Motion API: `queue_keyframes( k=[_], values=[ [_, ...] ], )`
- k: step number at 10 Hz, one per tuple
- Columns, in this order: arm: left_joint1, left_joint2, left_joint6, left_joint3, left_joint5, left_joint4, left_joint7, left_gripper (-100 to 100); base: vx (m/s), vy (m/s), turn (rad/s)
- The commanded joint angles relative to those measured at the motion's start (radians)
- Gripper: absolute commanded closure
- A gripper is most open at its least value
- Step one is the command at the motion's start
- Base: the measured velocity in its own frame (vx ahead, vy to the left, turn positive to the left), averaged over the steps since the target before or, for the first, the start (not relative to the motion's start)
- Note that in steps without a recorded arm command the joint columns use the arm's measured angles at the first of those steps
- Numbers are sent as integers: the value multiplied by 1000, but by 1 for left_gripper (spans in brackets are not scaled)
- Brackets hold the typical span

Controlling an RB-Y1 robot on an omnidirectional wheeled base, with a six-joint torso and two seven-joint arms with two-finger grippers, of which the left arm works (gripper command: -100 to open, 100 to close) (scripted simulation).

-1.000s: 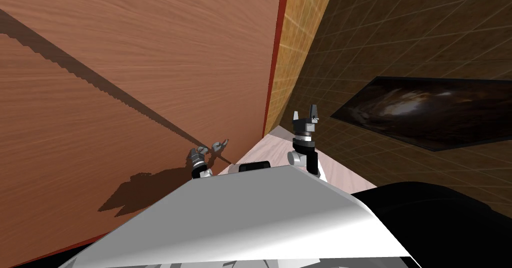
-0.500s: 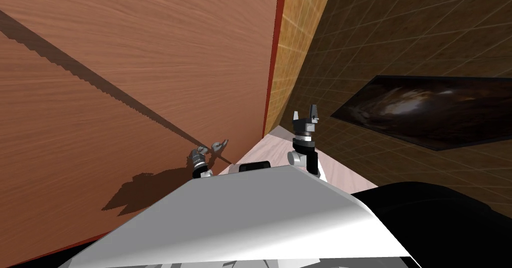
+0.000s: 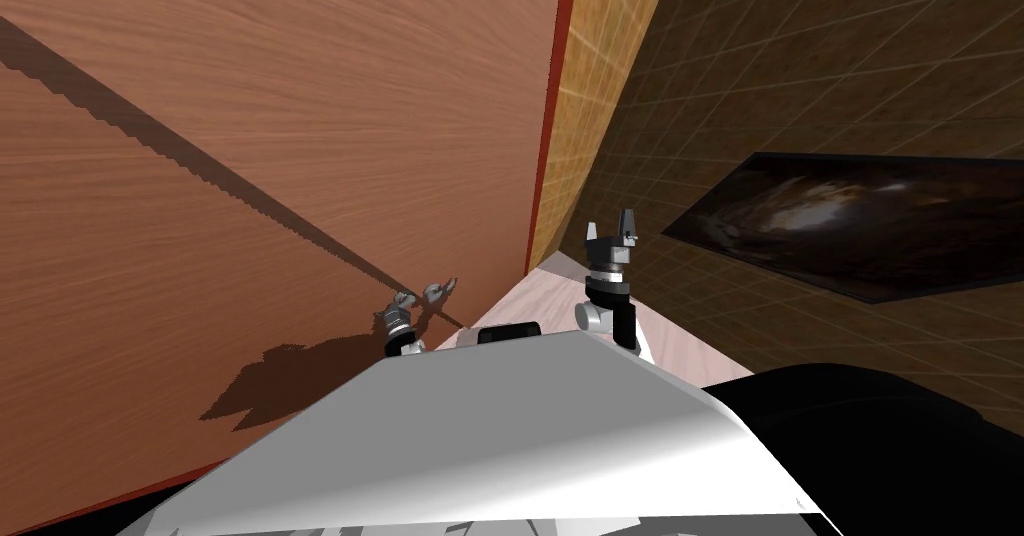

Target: Pull the door open

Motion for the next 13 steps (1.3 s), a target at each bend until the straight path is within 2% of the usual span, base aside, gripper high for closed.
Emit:
queue_keyframes(
  k=[1,2,3,4,5,6,7,8,9,10,11,13],
  values=[
    [-2,0,-2,0,0,-2,0,100,0,0,0],
    [-2,0,-2,0,0,-2,0,100,0,0,0],
    [25,25,1,15,13,6,3,100,-124,24,137],
    [25,25,1,15,13,6,3,100,-127,26,73],
    [37,39,1,17,21,9,6,100,-109,3,133],
    [37,39,1,17,21,-20,6,100,-98,-13,71],
    [37,39,1,17,21,-30,6,100,-56,-8,0],
    [37,39,1,17,21,-2,6,100,-9,1,-6],
    [51,57,1,15,30,14,11,100,-54,-22,135],
    [36,57,1,15,30,64,11,100,-88,-16,166],
    [13,66,-25,1,22,85,22,-100,-133,-54,4],
    [5,64,-20,-16,14,80,34,-100,-168,-96,-64]
  ],
)
